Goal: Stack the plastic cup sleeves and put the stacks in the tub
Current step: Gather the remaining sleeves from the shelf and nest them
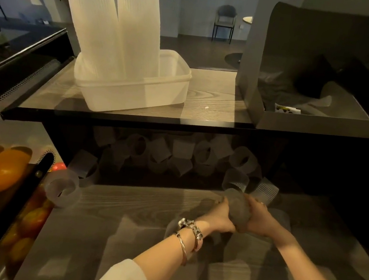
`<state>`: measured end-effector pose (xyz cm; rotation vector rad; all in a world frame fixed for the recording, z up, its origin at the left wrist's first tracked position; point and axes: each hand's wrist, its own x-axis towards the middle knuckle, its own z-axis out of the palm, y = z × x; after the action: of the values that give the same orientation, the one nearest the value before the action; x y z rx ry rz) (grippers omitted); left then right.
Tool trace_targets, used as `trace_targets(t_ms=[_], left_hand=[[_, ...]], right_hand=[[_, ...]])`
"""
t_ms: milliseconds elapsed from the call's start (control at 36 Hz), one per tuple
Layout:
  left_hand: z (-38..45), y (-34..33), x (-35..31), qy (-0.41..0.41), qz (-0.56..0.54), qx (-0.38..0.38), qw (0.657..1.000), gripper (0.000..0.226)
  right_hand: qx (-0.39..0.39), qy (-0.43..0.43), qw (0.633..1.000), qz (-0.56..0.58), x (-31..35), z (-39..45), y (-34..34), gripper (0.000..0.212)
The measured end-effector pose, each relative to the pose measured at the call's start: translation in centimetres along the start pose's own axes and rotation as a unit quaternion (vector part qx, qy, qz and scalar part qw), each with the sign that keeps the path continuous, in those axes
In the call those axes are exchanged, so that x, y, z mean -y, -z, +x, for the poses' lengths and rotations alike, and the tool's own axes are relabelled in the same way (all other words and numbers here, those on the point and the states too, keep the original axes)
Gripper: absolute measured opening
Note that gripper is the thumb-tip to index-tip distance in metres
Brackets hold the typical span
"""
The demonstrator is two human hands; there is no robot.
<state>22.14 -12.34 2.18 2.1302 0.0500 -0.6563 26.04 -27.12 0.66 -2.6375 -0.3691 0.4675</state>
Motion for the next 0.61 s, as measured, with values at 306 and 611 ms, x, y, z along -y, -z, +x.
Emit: trace_targets(t_ms=[306,611], left_hand=[[0.1,5.5,3.7,0.023,0.108,0.019,0.994,0.082],[0.1,6.2,6.3,0.062,0.004,0.035,0.997,0.076]], right_hand=[[-0.011,-0.012,0.994,0.108,2.1,-0.8,-4.3,0.049],[-0.006,-0.008,0.989,0.148,3.3,-1.1,-6.9,0.046]])
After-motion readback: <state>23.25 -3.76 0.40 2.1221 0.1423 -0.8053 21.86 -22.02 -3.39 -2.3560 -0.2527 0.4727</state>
